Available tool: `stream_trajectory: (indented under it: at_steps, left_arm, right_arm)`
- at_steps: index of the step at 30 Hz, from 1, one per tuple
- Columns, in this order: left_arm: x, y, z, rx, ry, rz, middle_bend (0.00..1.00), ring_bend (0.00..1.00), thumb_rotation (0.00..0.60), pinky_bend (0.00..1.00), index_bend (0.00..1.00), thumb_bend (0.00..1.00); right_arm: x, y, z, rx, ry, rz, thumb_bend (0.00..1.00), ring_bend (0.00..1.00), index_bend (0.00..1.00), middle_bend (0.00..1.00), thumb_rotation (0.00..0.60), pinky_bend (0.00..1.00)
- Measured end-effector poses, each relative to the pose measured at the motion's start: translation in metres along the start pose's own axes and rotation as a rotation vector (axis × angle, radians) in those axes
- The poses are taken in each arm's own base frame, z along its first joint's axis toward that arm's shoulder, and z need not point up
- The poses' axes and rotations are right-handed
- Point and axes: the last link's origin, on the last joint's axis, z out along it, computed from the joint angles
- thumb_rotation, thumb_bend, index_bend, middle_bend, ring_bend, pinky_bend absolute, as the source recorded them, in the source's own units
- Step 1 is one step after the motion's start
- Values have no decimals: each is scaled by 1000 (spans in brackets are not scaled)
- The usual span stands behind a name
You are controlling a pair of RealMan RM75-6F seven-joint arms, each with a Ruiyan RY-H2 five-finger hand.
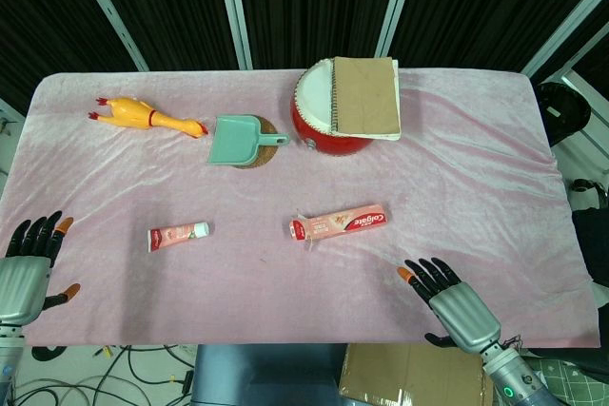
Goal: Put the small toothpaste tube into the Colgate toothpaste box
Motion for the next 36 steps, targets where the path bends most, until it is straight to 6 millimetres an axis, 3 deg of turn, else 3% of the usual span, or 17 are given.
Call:
stream_trajectory:
  at_steps: [17, 25, 31, 36]
  left_arm:
    - [2, -1, 0, -4, 8, -8, 0, 0, 600, 0, 0, 0]
    - [2, -1, 1, 1, 12, -13, 0, 0, 600, 0, 0, 0]
    - [2, 0, 1, -2, 8, -15, 0, 0, 600, 0, 0, 0]
    - [2, -2, 3, 7, 3, -19, 0, 0, 600, 0, 0, 0]
  right_arm:
    - [-3, 5, 4, -32, 2, 8, 44, 0, 0, 0, 600, 51]
    - [-4, 7, 16, -44, -7, 22, 53, 0, 0, 0, 600, 51]
    - [-2, 6, 40, -36, -11, 0, 71, 0, 0, 0, 600, 50]
    - [1, 6, 83, -53, -14, -1, 108, 0, 0, 0, 600, 51]
